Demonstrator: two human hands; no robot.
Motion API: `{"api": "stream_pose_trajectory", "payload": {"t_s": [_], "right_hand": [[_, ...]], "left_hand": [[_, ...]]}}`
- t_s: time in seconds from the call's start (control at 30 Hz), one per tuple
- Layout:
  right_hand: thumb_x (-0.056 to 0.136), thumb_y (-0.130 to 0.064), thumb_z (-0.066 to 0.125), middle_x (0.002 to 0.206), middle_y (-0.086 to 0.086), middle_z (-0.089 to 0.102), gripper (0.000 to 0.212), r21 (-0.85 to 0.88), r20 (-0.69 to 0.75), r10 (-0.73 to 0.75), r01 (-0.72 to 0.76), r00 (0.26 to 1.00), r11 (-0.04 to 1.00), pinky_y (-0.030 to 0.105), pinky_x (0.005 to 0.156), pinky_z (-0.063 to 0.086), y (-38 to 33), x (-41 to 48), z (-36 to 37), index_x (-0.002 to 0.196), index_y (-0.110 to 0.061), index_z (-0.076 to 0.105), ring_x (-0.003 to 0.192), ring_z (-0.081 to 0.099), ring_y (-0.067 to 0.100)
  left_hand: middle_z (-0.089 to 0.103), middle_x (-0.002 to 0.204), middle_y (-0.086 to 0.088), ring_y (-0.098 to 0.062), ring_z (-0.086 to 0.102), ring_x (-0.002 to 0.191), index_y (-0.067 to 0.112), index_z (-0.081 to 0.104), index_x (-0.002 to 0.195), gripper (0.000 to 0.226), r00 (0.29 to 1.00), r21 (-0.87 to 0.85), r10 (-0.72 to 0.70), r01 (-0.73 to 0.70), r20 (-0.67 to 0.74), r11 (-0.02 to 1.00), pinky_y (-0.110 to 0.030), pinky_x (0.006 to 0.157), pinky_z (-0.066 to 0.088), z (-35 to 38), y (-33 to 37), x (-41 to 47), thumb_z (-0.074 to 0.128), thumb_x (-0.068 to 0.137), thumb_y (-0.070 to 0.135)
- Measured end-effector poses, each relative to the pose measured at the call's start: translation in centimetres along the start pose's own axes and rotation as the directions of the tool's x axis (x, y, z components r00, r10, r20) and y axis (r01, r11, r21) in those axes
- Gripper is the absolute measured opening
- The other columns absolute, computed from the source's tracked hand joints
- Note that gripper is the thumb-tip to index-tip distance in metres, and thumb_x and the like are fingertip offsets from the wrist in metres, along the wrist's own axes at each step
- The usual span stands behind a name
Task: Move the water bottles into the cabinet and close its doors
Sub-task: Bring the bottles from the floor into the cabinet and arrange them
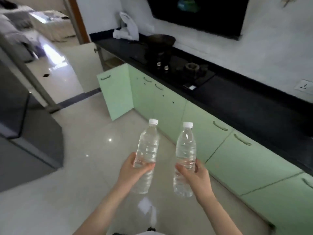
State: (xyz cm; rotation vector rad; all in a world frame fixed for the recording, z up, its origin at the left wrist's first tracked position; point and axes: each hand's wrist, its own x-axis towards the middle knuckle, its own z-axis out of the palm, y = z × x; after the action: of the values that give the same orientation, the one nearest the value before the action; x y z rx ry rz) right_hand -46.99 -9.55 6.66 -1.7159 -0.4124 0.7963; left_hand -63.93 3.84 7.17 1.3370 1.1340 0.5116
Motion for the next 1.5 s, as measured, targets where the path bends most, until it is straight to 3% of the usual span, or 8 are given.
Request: {"api": "stream_pose_trajectory", "payload": {"t_s": [0.13, 0.23, 0.47, 0.8, 1.03, 1.23, 1.4, 1.5], "right_hand": [[0.075, -0.012, 0.083, 0.076, -0.004, 0.075, 0.023, -0.047, 0.182, -0.048, 0.058, 0.982, 0.997, 0.025, 0.063, 0.056, -2.2, 0.7, 13.5, 0.092, -0.015, 0.069, 0.070, 0.071, 0.009], [0.073, -0.010, 0.084, 0.079, 0.002, 0.075, 0.025, -0.069, 0.287, -0.043, 0.066, 0.957, 0.995, 0.042, 0.070, 0.061, -3.7, 0.8, 23.2, 0.093, -0.013, 0.070, 0.073, 0.073, 0.019], [0.073, -0.011, 0.085, 0.086, 0.011, 0.075, 0.028, -0.114, 0.484, 0.005, 0.057, 0.875, 0.992, 0.051, 0.069, 0.061, -6.3, 1.7, 39.3, 0.095, -0.011, 0.069, 0.080, 0.073, 0.032], [0.072, -0.017, 0.085, 0.086, 0.007, 0.074, 0.028, -0.248, 0.608, 0.150, 0.007, 0.780, 0.969, 0.050, 0.072, 0.061, -6.8, 13.9, 52.7, 0.095, -0.012, 0.069, 0.083, 0.073, 0.030], [0.073, -0.017, 0.085, 0.091, 0.007, 0.075, 0.032, -0.192, 0.626, 0.100, 0.029, 0.773, 0.981, 0.051, 0.074, 0.061, -14.4, 26.5, 62.3, 0.100, -0.015, 0.069, 0.084, 0.074, 0.029], [0.076, -0.015, 0.083, 0.090, 0.011, 0.074, 0.029, -0.195, 0.591, 0.105, 0.015, 0.800, 0.981, 0.050, 0.071, 0.061, -17.0, 34.5, 69.0, 0.102, -0.012, 0.069, 0.084, 0.072, 0.031], [0.071, -0.016, 0.086, 0.087, 0.011, 0.074, 0.031, -0.256, 0.547, 0.163, -0.021, 0.821, 0.966, 0.055, 0.071, 0.060, -16.4, 39.7, 75.6, 0.097, -0.012, 0.070, 0.084, 0.072, 0.034], [0.068, -0.020, 0.088, 0.081, 0.003, 0.074, 0.029, -0.278, 0.516, 0.120, 0.034, 0.848, 0.960, 0.051, 0.073, 0.060, -18.3, 43.8, 80.7, 0.091, -0.017, 0.071, 0.079, 0.072, 0.026]], "left_hand": [[0.074, 0.082, -0.009, -0.014, 0.069, 0.068, 0.012, 0.066, 0.089, 0.051, 0.982, -0.077, -0.052, 0.038, -0.184, 0.996, -0.024, 0.060, 0.052, -12.4, -2.4, 1.2, 0.085, 0.048, 0.036], [0.074, 0.082, -0.006, -0.014, 0.068, 0.072, 0.015, 0.065, 0.086, 0.044, 0.950, -0.075, -0.056, 0.034, -0.309, 0.997, -0.029, 0.067, 0.051, -21.4, -3.5, 1.9, 0.085, 0.053, 0.036], [0.072, 0.082, 0.005, -0.001, 0.066, 0.068, 0.018, 0.065, 0.095, 0.035, 0.849, -0.082, -0.062, 0.022, -0.526, 0.996, -0.011, 0.058, 0.047, -35.1, -4.2, 4.4, 0.088, 0.068, 0.024], [0.073, 0.086, 0.002, -0.005, 0.069, 0.069, 0.019, 0.066, 0.094, 0.029, 0.782, -0.244, -0.285, 0.175, -0.555, 0.954, -0.016, 0.058, 0.046, -40.9, -5.4, 17.3, 0.085, 0.072, 0.024], [0.072, 0.086, 0.000, 0.003, 0.066, 0.063, 0.018, 0.065, 0.101, 0.029, 0.801, -0.187, -0.204, 0.117, -0.562, 0.975, -0.007, 0.053, 0.046, -47.8, 3.2, 31.2, 0.081, 0.078, 0.025], [0.068, 0.081, -0.001, -0.016, 0.065, 0.073, 0.016, 0.063, 0.090, 0.053, 0.801, -0.275, -0.289, 0.161, -0.524, 0.948, -0.027, 0.068, 0.050, -52.5, 6.0, 40.7, 0.079, 0.054, 0.051], [0.071, 0.084, 0.003, 0.004, 0.064, 0.061, 0.019, 0.065, 0.097, 0.029, 0.823, -0.248, -0.284, 0.180, -0.492, 0.952, -0.008, 0.050, 0.044, -56.7, 5.0, 49.9, 0.084, 0.076, 0.020], [0.071, 0.086, 0.003, 0.000, 0.066, 0.066, 0.019, 0.065, 0.101, 0.032, 0.857, -0.264, -0.255, 0.146, -0.447, 0.953, -0.011, 0.052, 0.046, -60.6, 6.1, 57.1, 0.084, 0.075, 0.015]]}}
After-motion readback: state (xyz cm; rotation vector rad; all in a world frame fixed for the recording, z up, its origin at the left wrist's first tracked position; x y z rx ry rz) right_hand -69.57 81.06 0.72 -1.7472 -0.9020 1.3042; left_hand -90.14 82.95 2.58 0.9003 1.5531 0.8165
